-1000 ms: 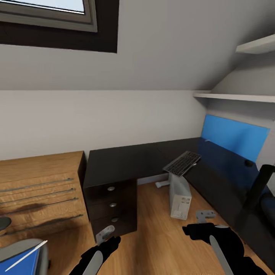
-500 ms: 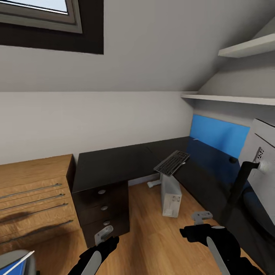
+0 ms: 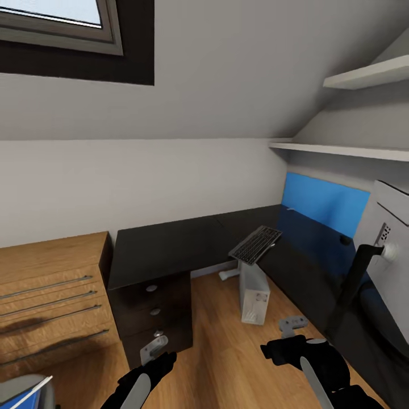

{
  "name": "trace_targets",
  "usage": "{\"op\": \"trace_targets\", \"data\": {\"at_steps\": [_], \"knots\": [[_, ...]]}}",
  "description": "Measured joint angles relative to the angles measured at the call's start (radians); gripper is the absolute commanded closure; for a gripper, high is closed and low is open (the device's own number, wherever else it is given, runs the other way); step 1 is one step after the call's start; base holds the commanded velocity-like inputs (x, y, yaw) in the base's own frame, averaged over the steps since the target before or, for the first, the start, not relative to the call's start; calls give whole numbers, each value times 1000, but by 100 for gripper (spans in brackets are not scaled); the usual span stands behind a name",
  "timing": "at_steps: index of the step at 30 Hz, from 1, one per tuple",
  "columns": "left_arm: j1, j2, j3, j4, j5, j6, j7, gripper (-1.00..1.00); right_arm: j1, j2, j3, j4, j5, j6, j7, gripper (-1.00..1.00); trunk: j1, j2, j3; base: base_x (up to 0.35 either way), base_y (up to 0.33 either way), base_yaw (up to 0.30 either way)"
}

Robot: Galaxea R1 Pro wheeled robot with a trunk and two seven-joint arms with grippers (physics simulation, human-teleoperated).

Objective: In the bedroom, organize the workspace by keeping the computer under the desk, ensuring the monitor is on the desk, placing the keyboard on the desk next to the monitor, placing the mouse on the desk next to the keyboard, moving the folder from the swivel chair onto the desk next to the mouse, stacking the notebook on top of the folder with the pen on top of the notebook, and positioning the swivel chair next to the desk.

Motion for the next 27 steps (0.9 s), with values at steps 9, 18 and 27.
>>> {"op": "trace_targets", "data": {"at_steps": [9, 18, 27], "knots": [[0, -1, 1, 0, 2, -1, -1, -100, 0, -1, -1, 0, 2, 0, 0, -100, -35, 63, 28, 0, 0, -23], [0, -1, 19, 0, 3, -1, -4, -100, 0, -1, -5, 0, 2, 0, 0, -100, -69, 126, 56, 0, 0, -5], [0, -1, 34, 0, 3, 0, -8, -100, 0, -1, -6, 0, 2, 0, 0, -100, -104, 189, 85, 0, 0, -44]]}}
